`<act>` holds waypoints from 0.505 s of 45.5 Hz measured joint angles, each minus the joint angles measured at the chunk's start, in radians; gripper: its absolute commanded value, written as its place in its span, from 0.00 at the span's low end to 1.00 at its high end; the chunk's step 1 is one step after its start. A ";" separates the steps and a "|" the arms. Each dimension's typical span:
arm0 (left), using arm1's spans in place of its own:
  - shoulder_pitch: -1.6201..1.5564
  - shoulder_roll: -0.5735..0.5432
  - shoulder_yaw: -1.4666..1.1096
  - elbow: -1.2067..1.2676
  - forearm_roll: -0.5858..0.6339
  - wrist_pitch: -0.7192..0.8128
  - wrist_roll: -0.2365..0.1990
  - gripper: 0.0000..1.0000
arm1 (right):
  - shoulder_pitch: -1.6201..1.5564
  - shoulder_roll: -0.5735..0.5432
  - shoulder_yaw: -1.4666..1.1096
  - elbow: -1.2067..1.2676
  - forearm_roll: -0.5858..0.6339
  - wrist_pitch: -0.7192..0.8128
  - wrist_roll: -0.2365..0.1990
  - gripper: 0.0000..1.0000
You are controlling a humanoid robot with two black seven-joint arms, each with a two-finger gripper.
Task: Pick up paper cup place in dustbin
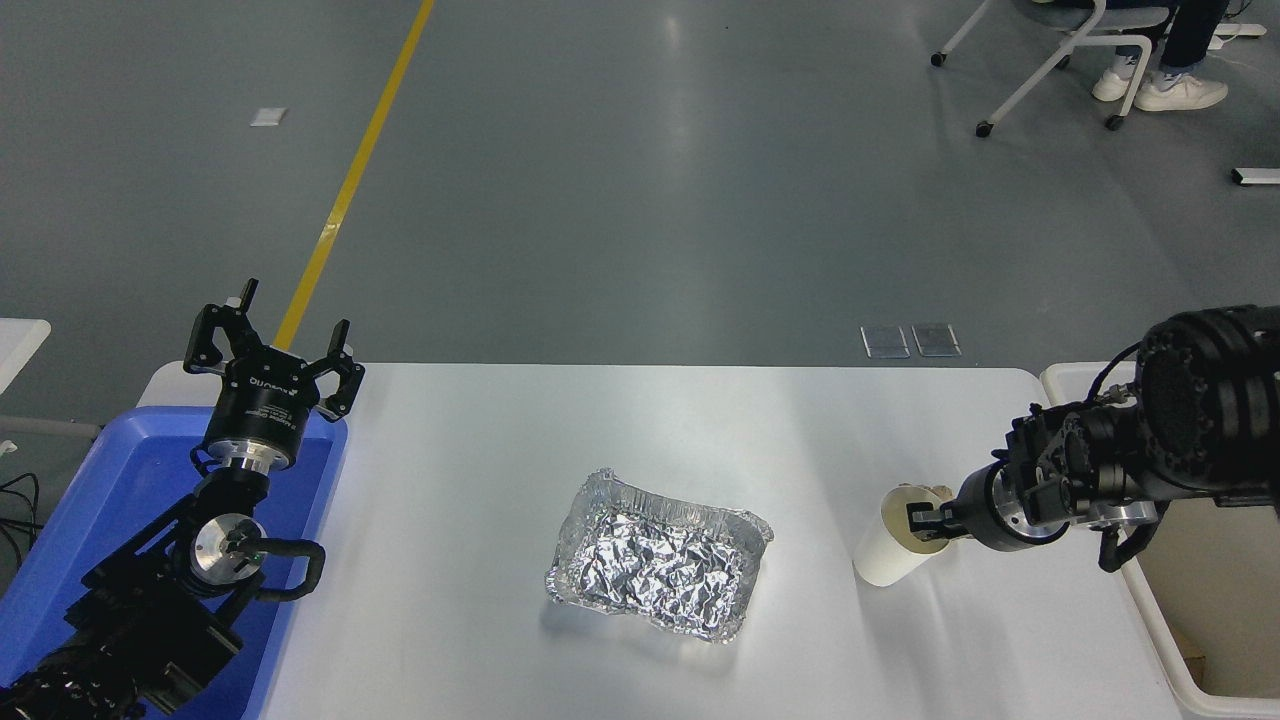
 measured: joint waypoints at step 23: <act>0.000 0.000 0.000 0.000 0.000 0.000 0.000 0.98 | 0.418 -0.110 0.024 0.187 -0.089 0.145 0.045 0.00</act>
